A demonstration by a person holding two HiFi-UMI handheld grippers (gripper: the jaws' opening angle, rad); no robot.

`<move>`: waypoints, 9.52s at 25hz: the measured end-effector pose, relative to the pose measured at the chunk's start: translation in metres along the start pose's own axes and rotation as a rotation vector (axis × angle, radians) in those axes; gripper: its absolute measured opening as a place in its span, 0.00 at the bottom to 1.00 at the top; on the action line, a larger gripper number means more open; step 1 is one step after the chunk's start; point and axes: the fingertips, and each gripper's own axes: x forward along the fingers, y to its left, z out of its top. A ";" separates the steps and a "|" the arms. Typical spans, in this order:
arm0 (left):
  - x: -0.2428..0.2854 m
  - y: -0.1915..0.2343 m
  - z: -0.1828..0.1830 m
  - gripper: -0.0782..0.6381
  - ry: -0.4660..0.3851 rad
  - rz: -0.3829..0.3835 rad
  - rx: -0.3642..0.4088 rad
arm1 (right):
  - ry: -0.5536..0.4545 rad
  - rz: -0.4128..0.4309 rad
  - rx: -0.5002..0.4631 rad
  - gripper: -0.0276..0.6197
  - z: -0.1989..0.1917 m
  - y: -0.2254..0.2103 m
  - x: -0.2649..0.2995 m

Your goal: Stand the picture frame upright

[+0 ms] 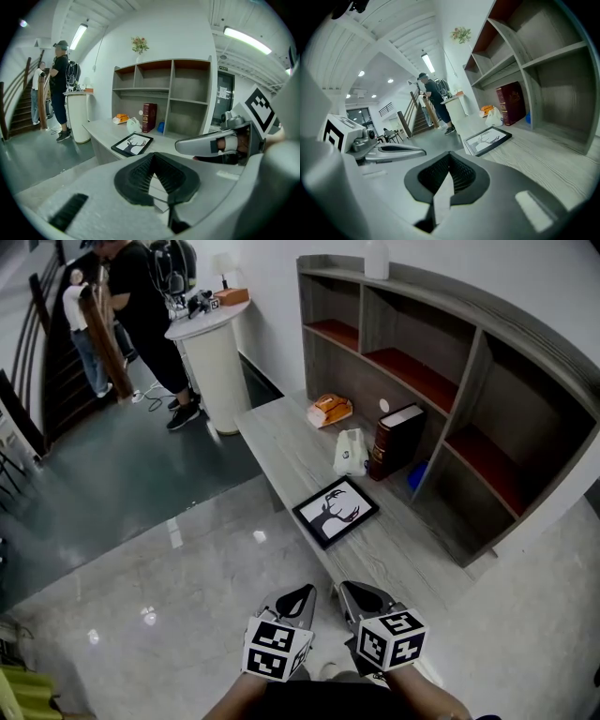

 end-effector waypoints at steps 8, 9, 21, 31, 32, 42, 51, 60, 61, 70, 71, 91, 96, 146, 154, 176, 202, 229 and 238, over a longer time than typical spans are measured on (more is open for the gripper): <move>0.017 0.037 0.014 0.10 0.017 -0.053 0.025 | -0.004 -0.072 0.032 0.04 0.013 -0.005 0.034; 0.019 0.042 0.014 0.10 0.022 -0.060 0.026 | -0.002 -0.081 0.037 0.04 0.014 -0.005 0.038; 0.046 0.100 0.023 0.11 0.067 -0.151 0.050 | 0.012 -0.189 0.087 0.04 0.026 -0.010 0.095; 0.063 0.147 0.021 0.11 0.111 -0.225 0.080 | 0.018 -0.259 0.115 0.04 0.027 -0.007 0.139; 0.065 0.149 0.021 0.11 0.115 -0.236 0.086 | 0.015 -0.269 0.126 0.04 0.026 -0.008 0.142; 0.078 0.170 0.017 0.10 0.138 -0.308 0.120 | -0.013 -0.371 0.179 0.04 0.023 -0.013 0.155; 0.096 0.158 0.026 0.11 0.159 -0.342 0.123 | -0.012 -0.406 0.181 0.04 0.033 -0.038 0.149; 0.130 0.144 0.058 0.11 0.138 -0.332 0.145 | -0.015 -0.370 0.167 0.04 0.063 -0.072 0.147; 0.135 0.142 0.059 0.11 0.143 -0.332 0.150 | -0.014 -0.369 0.172 0.04 0.063 -0.076 0.146; 0.174 0.116 0.061 0.11 0.196 -0.344 0.217 | -0.039 -0.374 0.215 0.04 0.068 -0.117 0.134; 0.176 0.113 0.061 0.11 0.198 -0.350 0.223 | -0.042 -0.377 0.219 0.04 0.069 -0.120 0.133; 0.233 0.126 0.074 0.11 0.264 -0.484 0.333 | -0.072 -0.532 0.328 0.04 0.076 -0.157 0.149; 0.244 0.134 0.077 0.11 0.277 -0.517 0.352 | -0.073 -0.593 0.354 0.04 0.073 -0.162 0.152; 0.294 0.159 0.030 0.32 0.500 -0.718 0.416 | -0.096 -0.928 0.643 0.21 0.001 -0.186 0.168; 0.293 0.158 0.020 0.34 0.544 -0.720 0.391 | -0.069 -0.936 0.633 0.23 0.000 -0.190 0.171; 0.295 0.157 0.018 0.33 0.554 -0.660 0.374 | -0.077 -0.985 0.650 0.24 0.000 -0.192 0.172; 0.284 0.143 0.053 0.24 0.413 -0.521 0.248 | -0.231 -0.951 0.683 0.15 0.017 -0.184 0.138; 0.248 0.166 0.100 0.22 0.208 -0.363 0.100 | -0.257 -0.823 0.475 0.15 0.075 -0.165 0.137; 0.239 0.181 0.114 0.22 0.132 -0.297 0.047 | -0.263 -0.759 0.405 0.15 0.097 -0.160 0.147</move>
